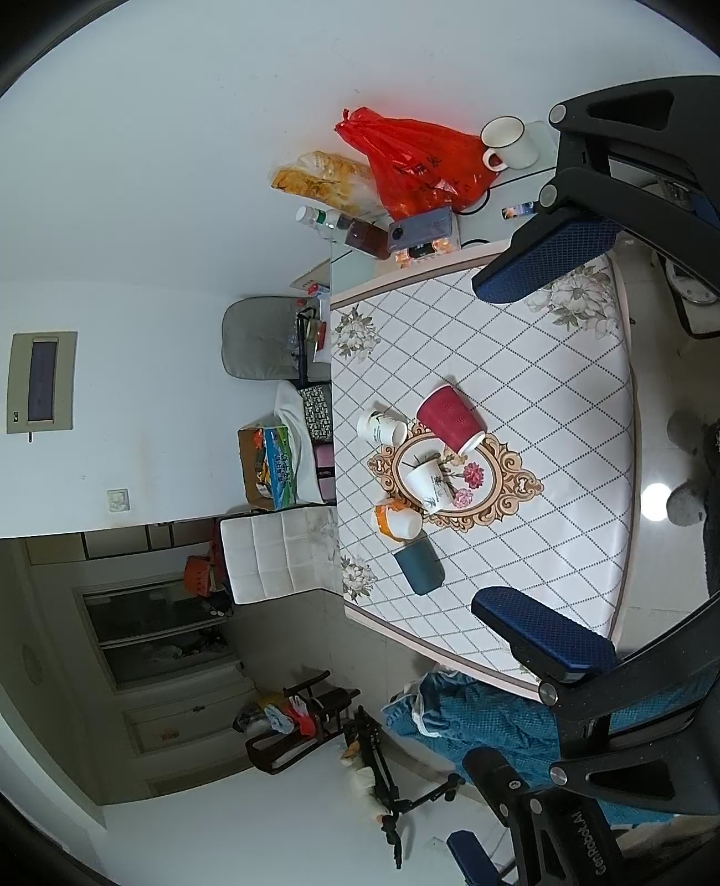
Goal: Flip cup upside down
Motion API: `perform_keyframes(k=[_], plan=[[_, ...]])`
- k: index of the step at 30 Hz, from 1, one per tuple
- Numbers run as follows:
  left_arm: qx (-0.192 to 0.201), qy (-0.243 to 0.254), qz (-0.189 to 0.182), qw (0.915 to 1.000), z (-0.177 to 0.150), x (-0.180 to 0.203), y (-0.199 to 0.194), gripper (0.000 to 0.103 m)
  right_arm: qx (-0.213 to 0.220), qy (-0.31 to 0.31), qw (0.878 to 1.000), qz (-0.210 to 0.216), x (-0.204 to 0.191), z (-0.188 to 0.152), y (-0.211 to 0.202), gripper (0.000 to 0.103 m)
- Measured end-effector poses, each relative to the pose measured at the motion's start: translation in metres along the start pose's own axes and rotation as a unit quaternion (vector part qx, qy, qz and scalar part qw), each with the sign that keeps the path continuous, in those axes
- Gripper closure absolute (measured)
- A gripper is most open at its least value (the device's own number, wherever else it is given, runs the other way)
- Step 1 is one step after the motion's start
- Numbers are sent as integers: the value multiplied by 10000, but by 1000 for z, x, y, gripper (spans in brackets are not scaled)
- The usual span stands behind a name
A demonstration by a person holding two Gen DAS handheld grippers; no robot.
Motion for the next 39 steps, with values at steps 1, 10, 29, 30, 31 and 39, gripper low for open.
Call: perform_keyframes(k=[1, 10, 29, 30, 31, 39], plan=[[-3, -2, 3, 10000, -1, 0, 1, 0, 1, 1, 10000, 6, 1, -1, 0, 0], [-13, -11, 4, 10000, 0, 0, 1, 0, 9, 22, 10000, 95, 0, 3, -2, 0], [-799, 289, 687, 9940, -9, 67, 106, 0, -1246, 417, 9912, 143, 92, -49, 135, 0], [-872, 321, 698, 9932, -10, 71, 116, 0, -1346, 446, 9898, 126, 97, -54, 145, 0], [-938, 371, 733, 9922, -11, 76, 125, 0, -1433, 487, 9884, 147, 101, -58, 154, 0], [-1346, 790, 670, 9855, -1, 113, 195, 0, -2017, 730, 9767, 103, 127, -88, 219, 0]])
Point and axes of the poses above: each gripper's, at about its wrist camera, not at the fingertips, and y roughly the way its jaws point, x to its right, z to its top, the point moved 2 cm from there along y, roughly the way its jaws point, and after that the axes turned 13 degrees about z, right-handed, at the moved point
